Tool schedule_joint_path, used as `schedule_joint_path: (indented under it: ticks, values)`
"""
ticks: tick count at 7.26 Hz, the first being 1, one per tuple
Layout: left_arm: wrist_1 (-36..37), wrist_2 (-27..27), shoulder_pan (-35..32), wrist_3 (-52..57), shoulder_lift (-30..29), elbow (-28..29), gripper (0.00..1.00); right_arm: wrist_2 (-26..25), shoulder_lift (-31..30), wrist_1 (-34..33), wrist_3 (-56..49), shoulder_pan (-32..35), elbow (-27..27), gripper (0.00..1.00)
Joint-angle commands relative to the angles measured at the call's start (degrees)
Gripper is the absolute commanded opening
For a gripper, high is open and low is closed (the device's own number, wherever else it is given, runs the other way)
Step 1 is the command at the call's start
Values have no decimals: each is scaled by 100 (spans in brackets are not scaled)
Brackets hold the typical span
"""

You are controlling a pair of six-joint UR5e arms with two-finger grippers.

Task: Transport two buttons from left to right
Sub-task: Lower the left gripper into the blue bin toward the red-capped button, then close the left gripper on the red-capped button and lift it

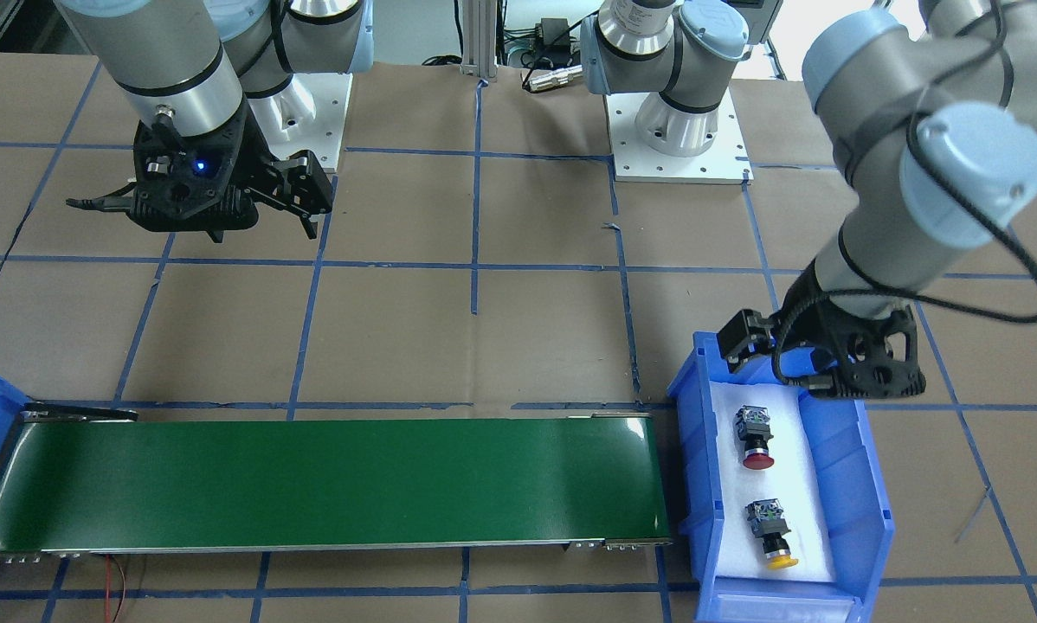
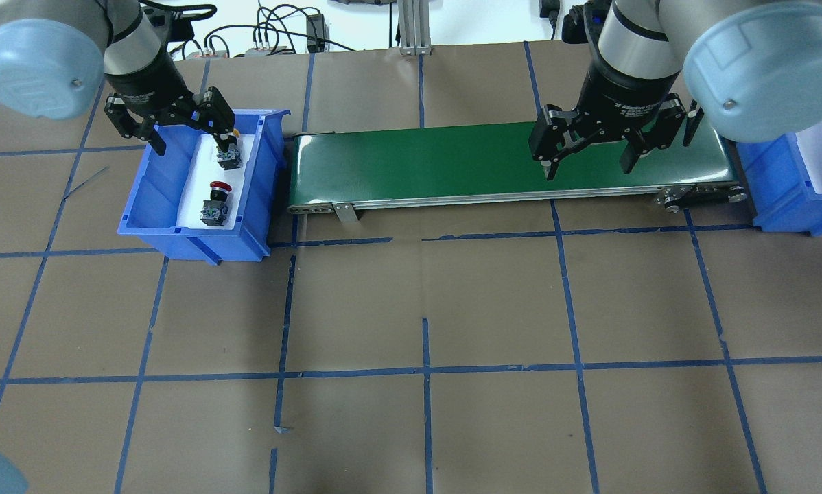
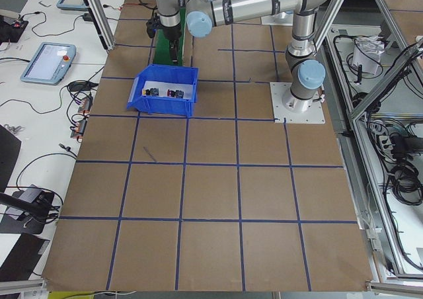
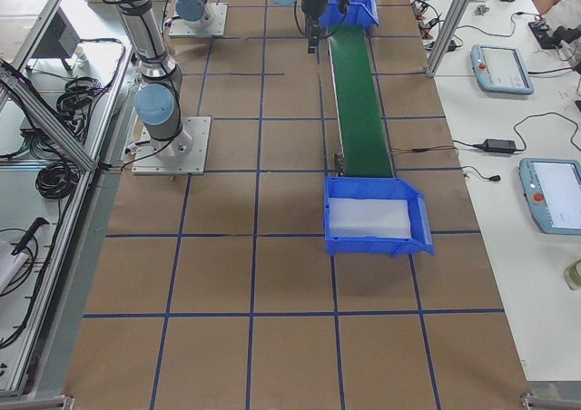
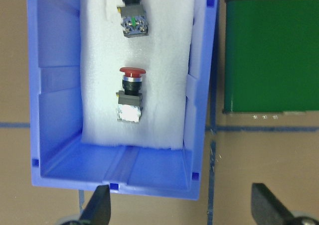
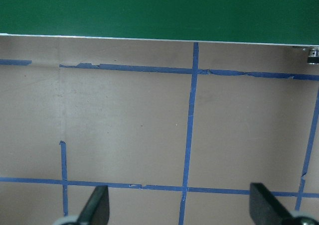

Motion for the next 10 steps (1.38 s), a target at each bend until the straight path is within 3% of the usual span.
schedule_joint_path:
  ticks: [1, 7, 8, 9, 10]
  values:
    - [773, 14, 273, 286, -745, 43, 99, -11, 6, -1, -1, 1, 0, 100]
    - [617, 84, 397, 339, -1476, -290, 99, -11, 15, -27, 7, 1, 0, 100]
    - [617, 101, 302, 278, -1502, -282, 84, -11, 15, -10, 7, 1, 0, 100]
    - [608, 93, 310, 260, -1468, -238, 31, -11, 6, -1, 7, 1, 0, 100]
    - [608, 93, 310, 260, -1424, -255, 13, -2, 14, -35, 7, 1, 0, 100]
